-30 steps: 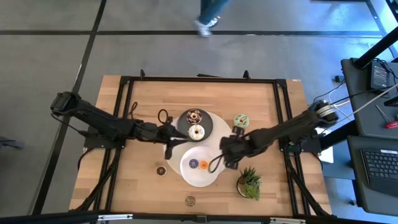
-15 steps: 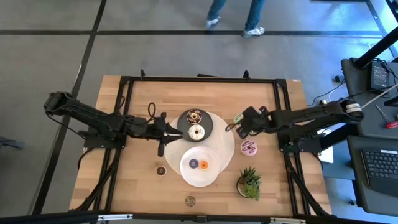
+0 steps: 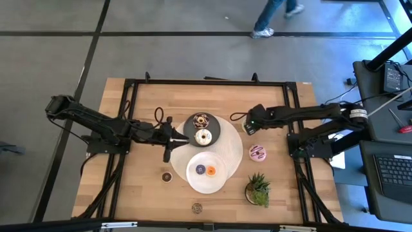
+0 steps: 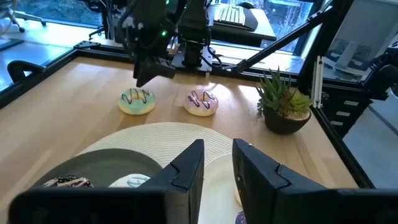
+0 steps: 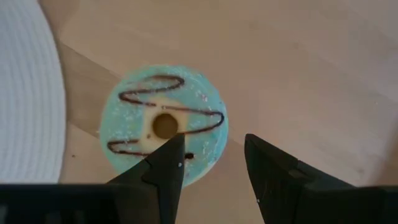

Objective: Pick & Place donuts
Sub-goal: Put the big green donut on the gray plate

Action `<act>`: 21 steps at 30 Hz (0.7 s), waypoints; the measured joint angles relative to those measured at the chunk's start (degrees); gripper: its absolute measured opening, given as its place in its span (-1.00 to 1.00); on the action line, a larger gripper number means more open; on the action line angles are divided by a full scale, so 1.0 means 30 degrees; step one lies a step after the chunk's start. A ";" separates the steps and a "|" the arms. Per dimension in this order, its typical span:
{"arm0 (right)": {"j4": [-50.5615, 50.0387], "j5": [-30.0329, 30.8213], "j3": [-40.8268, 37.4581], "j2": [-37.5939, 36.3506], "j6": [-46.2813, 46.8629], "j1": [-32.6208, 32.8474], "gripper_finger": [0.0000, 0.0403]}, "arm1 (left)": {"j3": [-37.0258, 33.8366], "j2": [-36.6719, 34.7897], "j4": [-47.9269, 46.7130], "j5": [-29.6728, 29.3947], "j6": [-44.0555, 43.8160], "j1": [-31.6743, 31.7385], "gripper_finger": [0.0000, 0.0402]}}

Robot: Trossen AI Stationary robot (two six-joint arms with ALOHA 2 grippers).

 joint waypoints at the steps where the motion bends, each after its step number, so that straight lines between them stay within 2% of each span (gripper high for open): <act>1: 0.0000 -0.0129 -0.0007 0.0198 0.0000 -0.0061 -0.16 | 0.0000 0.0000 0.0000 -0.0006 -0.0001 0.0000 -0.61; 16: 0.1047 -0.1524 0.0021 0.2778 -0.0059 -0.0652 -0.17 | 0.0000 0.0000 -0.0073 -0.0007 -0.0007 0.0000 -0.61; 21: 0.1072 -0.1594 0.0022 0.2719 -0.0531 -0.0645 -0.34 | 0.0000 0.0000 -0.0080 -0.0007 -0.0002 0.0000 -0.60</act>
